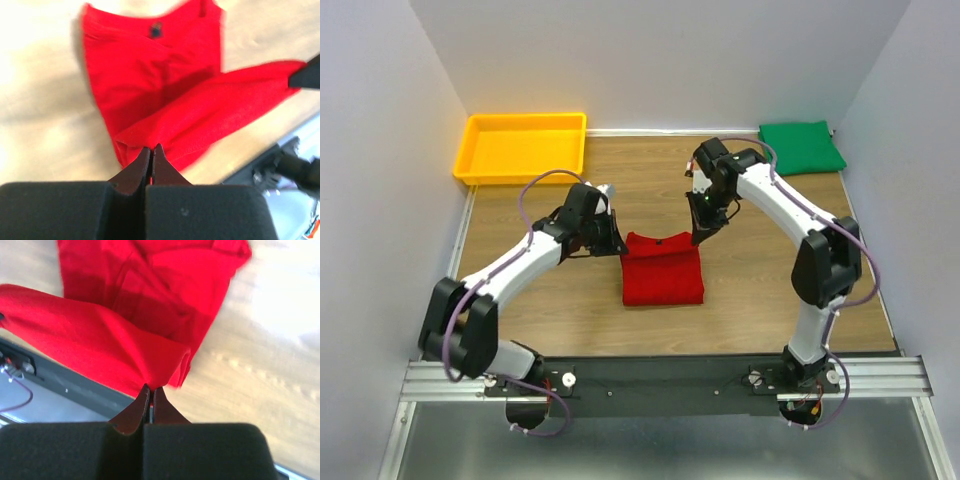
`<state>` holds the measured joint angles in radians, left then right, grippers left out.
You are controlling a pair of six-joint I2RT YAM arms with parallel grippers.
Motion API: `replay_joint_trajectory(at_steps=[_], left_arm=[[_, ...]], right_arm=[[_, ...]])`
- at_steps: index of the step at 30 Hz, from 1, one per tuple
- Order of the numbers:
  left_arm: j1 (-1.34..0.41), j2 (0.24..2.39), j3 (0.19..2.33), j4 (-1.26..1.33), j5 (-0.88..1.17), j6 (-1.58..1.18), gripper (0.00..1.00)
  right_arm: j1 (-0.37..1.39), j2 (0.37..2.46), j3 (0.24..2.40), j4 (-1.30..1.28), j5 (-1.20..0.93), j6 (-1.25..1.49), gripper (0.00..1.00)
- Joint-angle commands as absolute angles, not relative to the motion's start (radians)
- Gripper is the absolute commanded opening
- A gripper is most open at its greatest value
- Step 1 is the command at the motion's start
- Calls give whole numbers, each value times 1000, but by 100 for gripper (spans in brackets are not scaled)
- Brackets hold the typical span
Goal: Fold and stack the t-shirts
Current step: Fold the tshirt
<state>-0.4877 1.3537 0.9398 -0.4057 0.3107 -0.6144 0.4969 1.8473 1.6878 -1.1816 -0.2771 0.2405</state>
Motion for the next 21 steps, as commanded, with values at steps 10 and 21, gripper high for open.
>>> replay_joint_trajectory(at_steps=[10, 21], left_arm=[[-420, 1724, 1098, -262, 360, -462, 0], [-468, 1695, 1180, -244, 336, -436, 0]], right_arm=[[390, 1997, 1551, -942, -293, 232, 1], [377, 1916, 1260, -718, -172, 339, 1]])
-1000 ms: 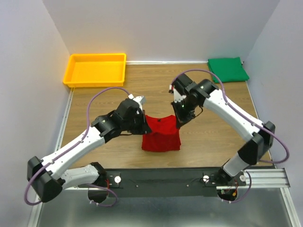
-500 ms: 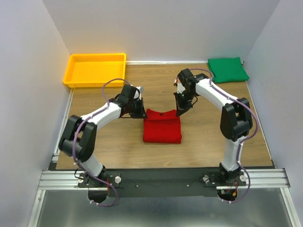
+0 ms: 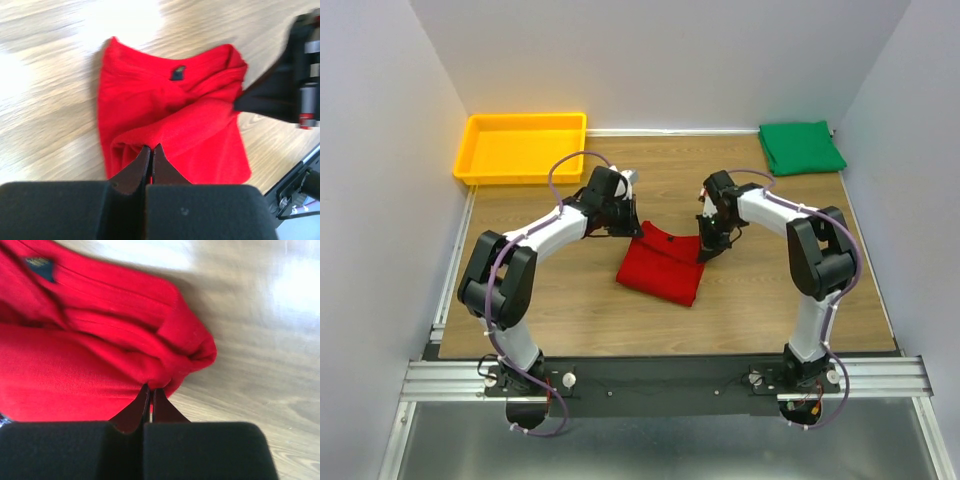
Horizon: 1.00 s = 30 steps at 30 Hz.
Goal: Fold and stack the t-shirts
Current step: Fold the tshirt
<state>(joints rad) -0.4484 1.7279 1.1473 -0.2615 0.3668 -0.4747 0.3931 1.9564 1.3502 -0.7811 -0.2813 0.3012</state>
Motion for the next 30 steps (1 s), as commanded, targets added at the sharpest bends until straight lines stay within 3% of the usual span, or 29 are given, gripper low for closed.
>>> replay_joint_trajectory(at_steps=[1, 10, 18, 30], left_arm=[[-482, 1694, 1186, -239, 330, -433, 0], [-523, 1724, 1236, -203, 276, -408, 0], [-519, 1877, 1250, -158, 232, -403, 0], [-512, 1968, 1221, -103, 181, -431, 0]], right_arm=[[377, 1905, 1235, -683, -169, 353, 1], [374, 1907, 1106, -583, -146, 367, 1], [376, 1910, 1060, -548, -160, 364, 1], [376, 1715, 1126, -583, -141, 399, 1]])
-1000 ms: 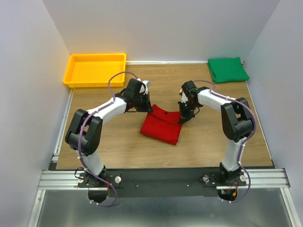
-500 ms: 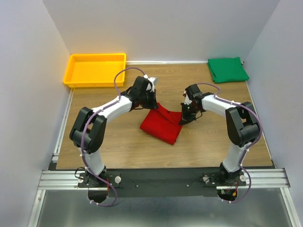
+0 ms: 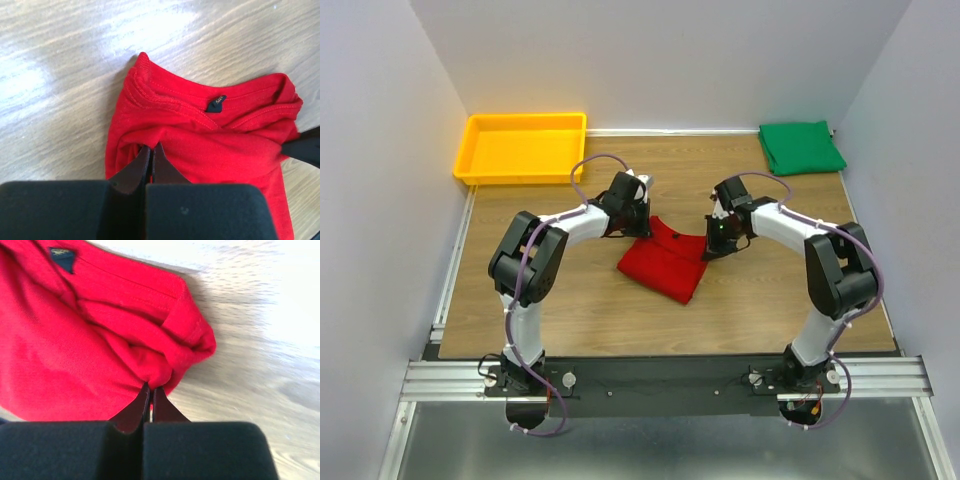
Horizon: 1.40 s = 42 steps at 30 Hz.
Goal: Fold and stack the t-shirts
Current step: Fold the tshirt
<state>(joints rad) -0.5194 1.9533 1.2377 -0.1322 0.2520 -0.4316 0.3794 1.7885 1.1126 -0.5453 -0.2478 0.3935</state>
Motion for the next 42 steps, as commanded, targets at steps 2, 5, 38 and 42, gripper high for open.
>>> replay_joint_trajectory(at_steps=[2, 5, 38, 42], left_arm=[[-512, 1967, 1203, -91, 179, -436, 0], [-512, 1960, 1192, -84, 173, -439, 0], [-509, 1643, 1083, -26, 95, -500, 62], [-529, 1579, 1020, 18, 123, -500, 51]], right_arm=[[374, 1691, 1141, -589, -94, 405, 1], [376, 1675, 1144, -589, -26, 413, 1], [376, 1375, 960, -247, -199, 416, 42], [376, 1390, 898, -123, -411, 449, 41]])
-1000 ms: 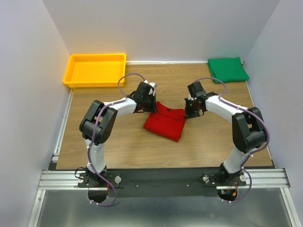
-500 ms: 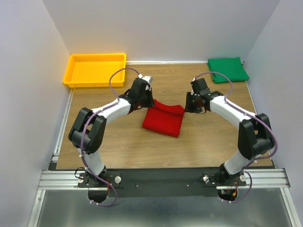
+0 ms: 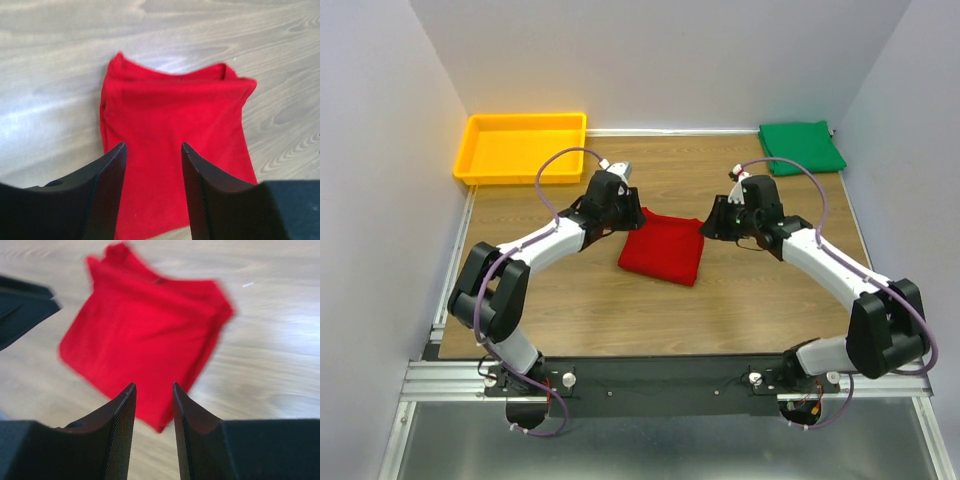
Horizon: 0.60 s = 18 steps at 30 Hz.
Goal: Fold and stack the t-shirts
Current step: Fold the tshirt
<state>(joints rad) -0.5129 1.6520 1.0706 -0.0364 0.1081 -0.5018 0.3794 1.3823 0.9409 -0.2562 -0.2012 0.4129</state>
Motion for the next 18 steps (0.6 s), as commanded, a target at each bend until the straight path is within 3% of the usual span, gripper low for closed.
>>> replay_joint_trajectory(at_steps=[1, 2, 6, 18], left_arm=[[-535, 1569, 987, 32, 133, -502, 43], [-540, 1566, 970, 49, 150, -503, 43], [-540, 1617, 928, 127, 216, -511, 19], [-440, 2018, 1195, 209, 327, -541, 13]], right_arm=[[374, 1396, 861, -47, -475, 475, 41], [374, 1402, 861, -11, -500, 476, 40], [376, 1448, 801, 187, -560, 564, 39], [270, 1905, 890, 535, -603, 693, 37]])
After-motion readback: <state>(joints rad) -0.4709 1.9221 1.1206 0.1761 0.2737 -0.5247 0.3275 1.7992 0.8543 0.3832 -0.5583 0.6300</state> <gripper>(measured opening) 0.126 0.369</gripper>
